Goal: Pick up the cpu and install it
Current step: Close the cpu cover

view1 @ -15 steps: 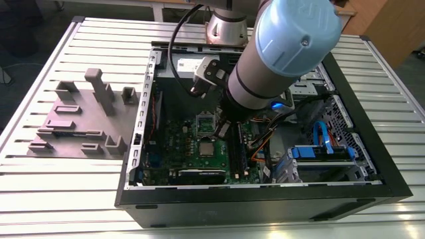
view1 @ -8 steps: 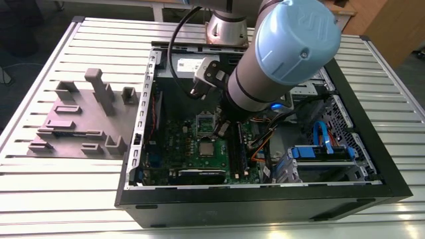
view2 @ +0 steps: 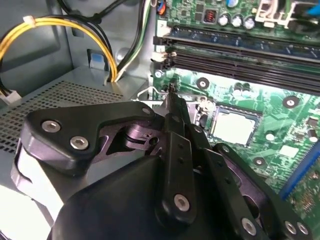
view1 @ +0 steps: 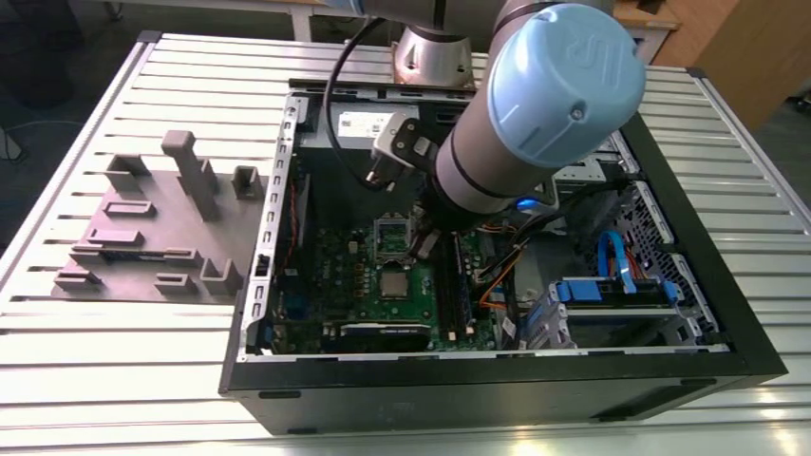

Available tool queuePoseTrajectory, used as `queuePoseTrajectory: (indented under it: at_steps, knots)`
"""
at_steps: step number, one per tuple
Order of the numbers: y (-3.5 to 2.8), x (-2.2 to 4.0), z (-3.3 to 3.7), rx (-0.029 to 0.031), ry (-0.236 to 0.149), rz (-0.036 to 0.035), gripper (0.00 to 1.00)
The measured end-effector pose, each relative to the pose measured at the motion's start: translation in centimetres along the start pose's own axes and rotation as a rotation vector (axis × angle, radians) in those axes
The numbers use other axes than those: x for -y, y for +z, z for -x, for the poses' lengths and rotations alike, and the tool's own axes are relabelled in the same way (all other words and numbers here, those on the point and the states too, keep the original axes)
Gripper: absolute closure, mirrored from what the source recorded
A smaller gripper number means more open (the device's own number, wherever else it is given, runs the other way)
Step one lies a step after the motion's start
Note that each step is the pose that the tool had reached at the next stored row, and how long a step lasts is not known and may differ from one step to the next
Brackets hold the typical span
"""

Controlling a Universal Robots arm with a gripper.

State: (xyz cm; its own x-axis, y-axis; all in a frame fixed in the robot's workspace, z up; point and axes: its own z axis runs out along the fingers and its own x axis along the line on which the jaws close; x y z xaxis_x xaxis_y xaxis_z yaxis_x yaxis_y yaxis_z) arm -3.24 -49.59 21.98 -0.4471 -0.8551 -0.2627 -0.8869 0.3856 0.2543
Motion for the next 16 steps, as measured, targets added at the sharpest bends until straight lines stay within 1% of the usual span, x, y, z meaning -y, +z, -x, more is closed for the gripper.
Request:
queuePoseTrajectory:
  at_steps: [2, 8, 16]
  knots:
    - [0.18, 0.07, 0.21, 0.0024, 0.0, 0.0011, 0.89]
    - [0.78, 0.13, 1.05, 0.005, -0.001, 0.0028, 0.89]
    - [1.51, 0.21, 1.51, 0.0158, -0.004, 0.0086, 0.89]
